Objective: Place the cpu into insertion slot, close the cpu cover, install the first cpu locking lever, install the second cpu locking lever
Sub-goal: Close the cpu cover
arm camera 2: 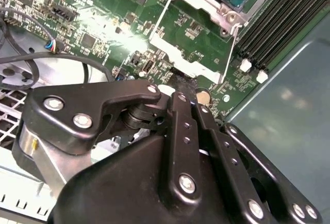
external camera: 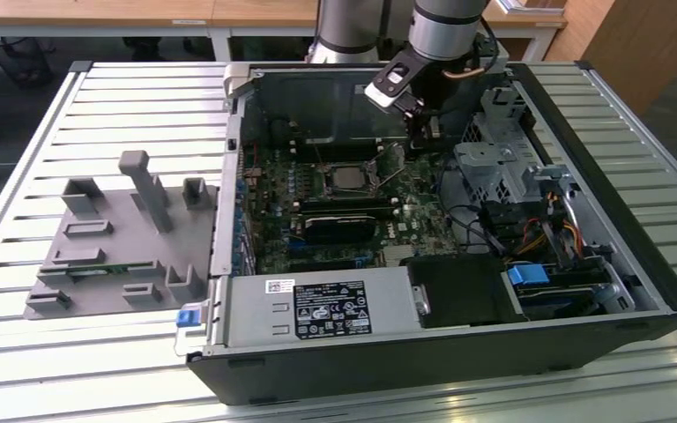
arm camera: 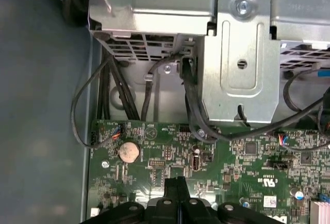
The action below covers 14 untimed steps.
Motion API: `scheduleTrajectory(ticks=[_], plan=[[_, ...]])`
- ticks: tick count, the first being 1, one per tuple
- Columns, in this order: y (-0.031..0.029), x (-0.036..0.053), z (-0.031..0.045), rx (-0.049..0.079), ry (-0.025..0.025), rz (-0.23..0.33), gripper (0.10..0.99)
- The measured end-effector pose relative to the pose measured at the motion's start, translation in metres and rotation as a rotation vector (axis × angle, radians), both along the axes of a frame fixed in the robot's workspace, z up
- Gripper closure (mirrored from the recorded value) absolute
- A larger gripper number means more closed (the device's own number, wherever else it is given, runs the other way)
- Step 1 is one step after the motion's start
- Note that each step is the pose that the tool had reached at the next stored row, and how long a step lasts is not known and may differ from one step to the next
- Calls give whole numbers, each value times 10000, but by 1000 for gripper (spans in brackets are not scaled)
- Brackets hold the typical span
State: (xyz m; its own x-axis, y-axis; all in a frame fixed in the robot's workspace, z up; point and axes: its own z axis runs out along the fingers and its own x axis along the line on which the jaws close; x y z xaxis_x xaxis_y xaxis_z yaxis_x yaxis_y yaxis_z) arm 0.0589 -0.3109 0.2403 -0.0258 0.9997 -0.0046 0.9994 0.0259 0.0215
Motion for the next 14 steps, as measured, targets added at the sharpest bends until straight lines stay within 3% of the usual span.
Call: scheduleTrajectory(ticks=[9,14], plan=[[0,-51,0,0,0,0,980],[1,-133,-2,1,0,0,980]])
